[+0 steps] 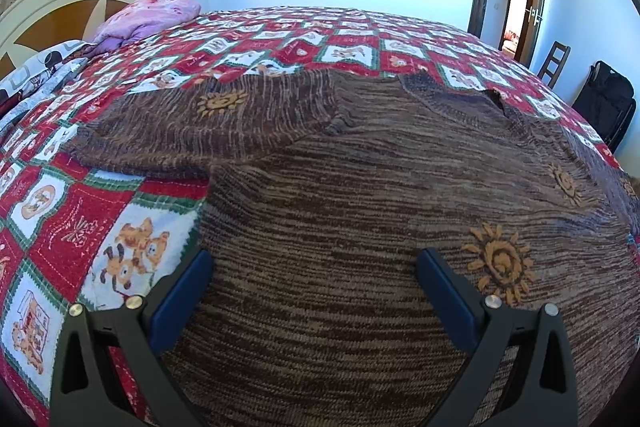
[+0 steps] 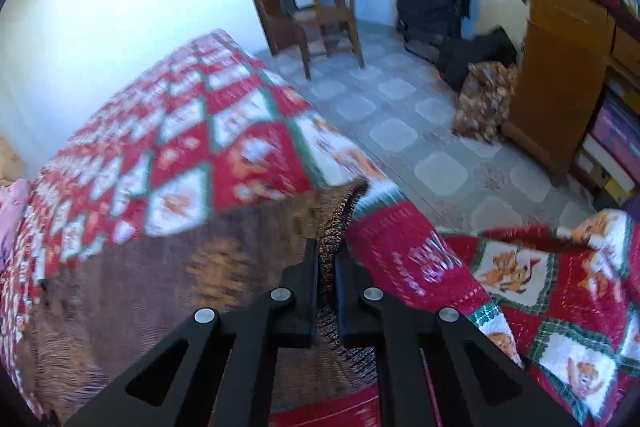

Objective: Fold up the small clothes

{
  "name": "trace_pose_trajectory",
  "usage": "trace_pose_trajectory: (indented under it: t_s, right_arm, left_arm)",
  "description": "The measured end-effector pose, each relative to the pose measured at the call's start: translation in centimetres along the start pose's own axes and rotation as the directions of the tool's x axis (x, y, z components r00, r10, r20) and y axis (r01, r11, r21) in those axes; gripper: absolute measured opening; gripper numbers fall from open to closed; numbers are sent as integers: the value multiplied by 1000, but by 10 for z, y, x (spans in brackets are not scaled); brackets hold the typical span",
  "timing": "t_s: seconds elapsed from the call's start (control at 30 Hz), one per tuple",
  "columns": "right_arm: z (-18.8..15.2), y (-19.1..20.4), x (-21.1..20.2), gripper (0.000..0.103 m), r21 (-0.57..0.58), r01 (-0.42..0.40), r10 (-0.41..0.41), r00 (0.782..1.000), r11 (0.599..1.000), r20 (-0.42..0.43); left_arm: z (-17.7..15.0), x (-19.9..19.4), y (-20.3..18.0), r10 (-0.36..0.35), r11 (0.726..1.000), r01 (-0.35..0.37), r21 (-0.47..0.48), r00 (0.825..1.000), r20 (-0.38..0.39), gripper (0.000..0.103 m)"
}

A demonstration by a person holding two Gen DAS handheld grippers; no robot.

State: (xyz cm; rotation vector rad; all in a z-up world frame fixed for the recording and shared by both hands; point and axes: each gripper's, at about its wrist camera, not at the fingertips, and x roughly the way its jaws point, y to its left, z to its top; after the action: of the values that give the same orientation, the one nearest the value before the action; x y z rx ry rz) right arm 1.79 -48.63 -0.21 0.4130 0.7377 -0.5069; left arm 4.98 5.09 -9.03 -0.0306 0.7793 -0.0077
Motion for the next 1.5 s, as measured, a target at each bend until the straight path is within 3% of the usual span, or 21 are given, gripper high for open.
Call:
trace_pose_trajectory:
  t_s: [0.17, 0.3, 0.43, 0.57, 0.67, 0.83, 0.93, 1.0, 1.03, 1.1, 1.13, 1.17, 1.2, 1.27, 1.3, 1.33, 1.43, 1.5]
  right_arm:
    - [-1, 80, -51, 6, -121, -94, 99, 994, 988, 37]
    - [-24, 159, -73, 6, -201, -236, 238, 971, 951, -13]
    - [-58, 242, -70, 6, -262, -354, 348, 935, 898, -72]
    - [-99, 303, -46, 6, -291, -400, 375, 916, 869, -142]
    - [-126, 334, -22, 6, -314, -398, 355, 916, 862, -186]
    - [-159, 349, 5, 6, -343, -376, 317, 923, 861, -216]
    - [-166, 345, 15, 10, -323, -415, 355, 907, 851, -228]
    - [-169, 343, 16, 17, -308, -464, 412, 884, 830, -222]
    - [-167, 341, 17, 30, -289, -508, 453, 859, 811, -239]
    - [-160, 332, 12, 47, -205, -628, 565, 772, 751, -292]
    - [-155, 323, 6, 48, -166, -675, 620, 731, 719, -286]
    - [-151, 314, 0, 48, -147, -696, 651, 713, 703, -259]
    - [-144, 298, -10, 48, -143, -678, 652, 734, 721, -191]
    - [-137, 280, -16, 47, -164, -553, 539, 833, 817, -122]
    - [-137, 273, -13, 33, -173, -514, 497, 858, 840, -130]
    - [-139, 271, -10, 17, -175, -512, 492, 858, 841, -149]
    - [-164, 279, 3, 16, -232, -495, 448, 865, 837, -227]
    - [-178, 285, 6, 16, -247, -517, 463, 852, 820, -244]
  left_arm:
    - [0, 0, 1, -5, 1000, 5, -3, 1000, 2, 103]
    - [-1, -1, 1, -10, 1000, 10, -5, 1000, 5, 103]
    - [-1, -1, 1, -13, 1000, 13, -6, 1000, 8, 103]
    - [-1, -2, 2, -21, 1000, 21, -8, 1000, 12, 103]
    - [-1, -2, 2, -22, 1000, 22, -8, 1000, 13, 103]
    - [-1, -1, 2, -24, 1000, 24, -8, 1000, 14, 103]
    - [-1, -1, 2, -23, 1000, 23, -7, 1000, 14, 103]
    - [-1, -1, 2, -24, 1000, 24, -8, 1000, 13, 103]
    - [-1, -1, 2, -24, 1000, 24, -9, 1000, 13, 103]
    - [-1, -1, 2, -24, 1000, 24, -8, 1000, 13, 103]
    - [-1, -1, 2, -24, 1000, 24, -8, 1000, 14, 103]
    - [-1, -1, 2, -23, 1000, 23, -8, 1000, 14, 103]
    - [-1, -1, 2, -22, 1000, 22, -7, 1000, 14, 103]
    - [-2, -1, 2, -20, 1000, 20, -6, 1000, 14, 103]
    - [-1, -1, 2, -19, 1000, 19, -6, 1000, 15, 103]
    - [-1, -1, 2, -19, 1000, 20, -6, 1000, 15, 103]
    - [-1, -1, 2, -20, 1000, 20, -6, 1000, 14, 103]
    - [-1, -1, 2, -19, 1000, 19, -5, 1000, 14, 103]
